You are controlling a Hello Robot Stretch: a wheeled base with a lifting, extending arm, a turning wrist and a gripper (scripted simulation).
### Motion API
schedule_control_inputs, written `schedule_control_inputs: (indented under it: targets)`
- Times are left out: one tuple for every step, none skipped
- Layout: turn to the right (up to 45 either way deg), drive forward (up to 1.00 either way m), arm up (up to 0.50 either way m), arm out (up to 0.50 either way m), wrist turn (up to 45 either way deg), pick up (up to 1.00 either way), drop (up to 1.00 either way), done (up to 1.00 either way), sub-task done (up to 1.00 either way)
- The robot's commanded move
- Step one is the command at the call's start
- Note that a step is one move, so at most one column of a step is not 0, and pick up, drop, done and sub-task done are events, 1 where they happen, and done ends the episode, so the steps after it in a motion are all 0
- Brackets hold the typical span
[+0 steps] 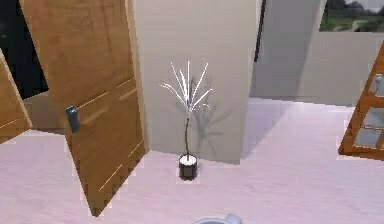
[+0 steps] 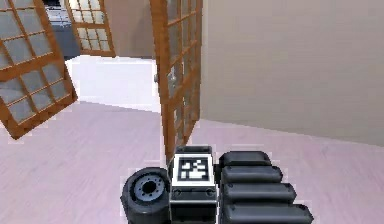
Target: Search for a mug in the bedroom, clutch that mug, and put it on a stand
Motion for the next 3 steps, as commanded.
schedule_control_inputs:
  targets:
    - [0.0, 0.50, 0.00, 0.00, 0.0, 0.00, 0.00, 0.00, 0.00]
    - [45.0, 0.00, 0.00, 0.00, 0.0, 0.00, 0.00, 0.00, 0.00]
    - [12.0, 0.00, 0.00, 0.00, 0.0, 0.00, 0.00, 0.00, 0.00]
